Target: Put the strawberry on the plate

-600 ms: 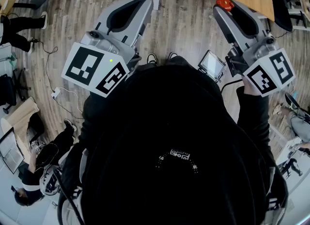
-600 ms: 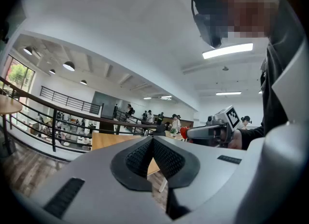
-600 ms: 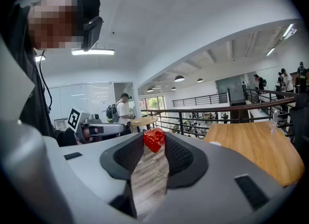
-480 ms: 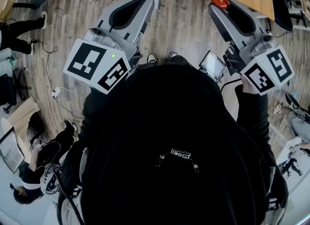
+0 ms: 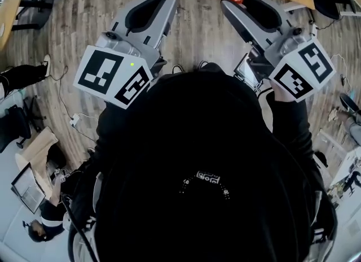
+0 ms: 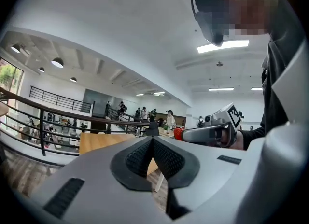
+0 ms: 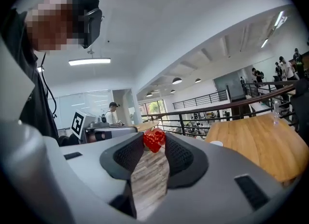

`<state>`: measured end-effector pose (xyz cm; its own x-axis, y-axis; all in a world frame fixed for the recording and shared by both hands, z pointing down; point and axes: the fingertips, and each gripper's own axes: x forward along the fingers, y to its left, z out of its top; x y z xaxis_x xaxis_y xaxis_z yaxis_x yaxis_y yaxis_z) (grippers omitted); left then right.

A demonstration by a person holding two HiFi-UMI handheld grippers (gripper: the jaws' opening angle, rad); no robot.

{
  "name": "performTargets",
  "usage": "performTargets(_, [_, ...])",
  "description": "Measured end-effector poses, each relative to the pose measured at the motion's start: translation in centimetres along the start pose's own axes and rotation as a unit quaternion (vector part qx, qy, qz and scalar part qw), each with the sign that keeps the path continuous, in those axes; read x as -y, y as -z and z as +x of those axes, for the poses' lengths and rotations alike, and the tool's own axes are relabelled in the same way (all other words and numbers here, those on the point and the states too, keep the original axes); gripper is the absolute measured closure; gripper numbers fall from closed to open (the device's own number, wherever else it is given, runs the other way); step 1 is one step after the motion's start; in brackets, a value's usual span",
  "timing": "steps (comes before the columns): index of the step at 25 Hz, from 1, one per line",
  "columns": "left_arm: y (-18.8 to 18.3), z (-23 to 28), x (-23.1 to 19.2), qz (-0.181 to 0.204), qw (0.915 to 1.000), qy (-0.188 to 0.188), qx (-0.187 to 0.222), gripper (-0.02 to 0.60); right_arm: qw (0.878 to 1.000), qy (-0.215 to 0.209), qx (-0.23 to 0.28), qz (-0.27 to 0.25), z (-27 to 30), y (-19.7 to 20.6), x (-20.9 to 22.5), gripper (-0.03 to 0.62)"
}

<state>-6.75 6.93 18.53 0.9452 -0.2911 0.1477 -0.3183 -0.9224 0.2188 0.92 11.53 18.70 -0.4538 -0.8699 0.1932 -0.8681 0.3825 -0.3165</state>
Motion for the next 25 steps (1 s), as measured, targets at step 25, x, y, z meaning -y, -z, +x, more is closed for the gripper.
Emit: performTargets(25, [2.5, 8.3, 7.0, 0.005, 0.9982, 0.053, -0.028, 0.584, 0.997, -0.01, 0.058, 0.04, -6.5, 0.2, 9.2, 0.445])
